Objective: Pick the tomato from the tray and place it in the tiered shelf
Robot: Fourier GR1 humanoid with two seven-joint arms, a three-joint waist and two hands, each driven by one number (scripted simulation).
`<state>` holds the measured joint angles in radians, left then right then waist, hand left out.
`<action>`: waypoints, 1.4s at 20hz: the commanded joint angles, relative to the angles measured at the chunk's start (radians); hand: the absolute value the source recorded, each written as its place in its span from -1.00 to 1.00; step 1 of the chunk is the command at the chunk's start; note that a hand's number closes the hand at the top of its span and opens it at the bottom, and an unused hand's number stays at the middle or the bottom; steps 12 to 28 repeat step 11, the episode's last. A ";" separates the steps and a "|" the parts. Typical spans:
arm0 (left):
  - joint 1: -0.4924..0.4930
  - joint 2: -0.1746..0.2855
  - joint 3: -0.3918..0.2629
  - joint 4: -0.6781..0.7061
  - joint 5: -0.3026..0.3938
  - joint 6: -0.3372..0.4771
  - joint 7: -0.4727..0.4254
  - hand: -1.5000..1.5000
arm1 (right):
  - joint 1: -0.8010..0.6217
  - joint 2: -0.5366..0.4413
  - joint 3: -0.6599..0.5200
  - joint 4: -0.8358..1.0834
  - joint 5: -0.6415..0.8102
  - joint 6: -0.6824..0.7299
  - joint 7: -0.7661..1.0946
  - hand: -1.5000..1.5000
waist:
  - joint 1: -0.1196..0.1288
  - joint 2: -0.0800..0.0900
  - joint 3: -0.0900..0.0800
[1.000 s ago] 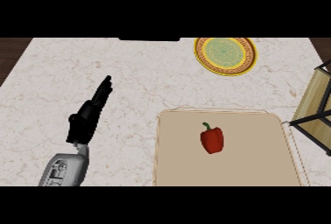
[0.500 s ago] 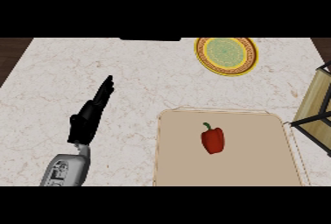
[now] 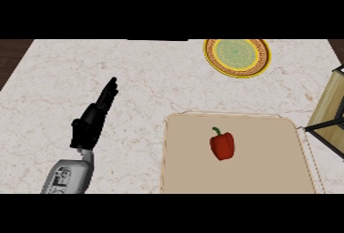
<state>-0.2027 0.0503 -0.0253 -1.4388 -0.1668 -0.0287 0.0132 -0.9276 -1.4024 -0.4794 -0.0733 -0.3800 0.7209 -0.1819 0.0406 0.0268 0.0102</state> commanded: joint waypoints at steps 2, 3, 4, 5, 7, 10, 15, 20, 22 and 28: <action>-0.001 0.000 -0.002 -0.020 -0.006 0.008 0.005 0.00 | 0.081 -0.030 0.024 0.005 0.028 0.060 -0.007 -1.00 | -0.007 0.004 0.009; 0.007 -0.012 -0.010 -0.011 0.002 0.000 0.001 0.00 | 0.078 -0.040 0.022 0.010 0.026 0.049 0.009 -1.00 | -0.002 0.007 0.007; 0.021 0.003 -0.003 -0.023 0.001 -0.002 -0.012 0.00 | 0.100 -0.041 0.030 0.005 0.036 0.065 -0.008 -1.00 | 0.001 0.005 0.009; 0.004 0.003 0.010 -0.015 0.013 -0.004 0.000 0.00 | 0.133 -0.029 0.034 -0.004 0.041 0.088 -0.063 -1.00 | -0.025 0.006 0.012; 0.027 0.007 0.003 -0.015 0.003 -0.004 -0.013 0.00 | 0.143 -0.042 0.048 -0.023 0.057 0.088 -0.070 -1.00 | -0.006 0.009 0.012; 0.000 -0.005 0.005 -0.020 0.003 0.010 0.007 0.00 | 0.163 -0.038 0.037 -0.018 0.047 0.137 -0.094 -1.00 | -0.024 0.004 0.014; 0.007 0.006 0.012 -0.015 0.013 -0.004 0.007 0.00 | 0.164 -0.048 0.036 -0.014 0.046 0.137 -0.080 -1.00 | -0.019 0.007 0.014; 0.007 0.006 0.012 -0.015 0.013 -0.004 0.007 0.00 | 0.164 -0.048 0.036 -0.014 0.046 0.137 -0.080 -1.00 | -0.019 0.007 0.014; 0.007 0.006 0.012 -0.015 0.013 -0.004 0.007 0.00 | 0.164 -0.048 0.036 -0.014 0.046 0.137 -0.080 -1.00 | -0.019 0.007 0.014; 0.007 0.006 0.012 -0.015 0.013 -0.004 0.007 0.00 | 0.164 -0.048 0.036 -0.014 0.046 0.137 -0.080 -1.00 | -0.019 0.007 0.014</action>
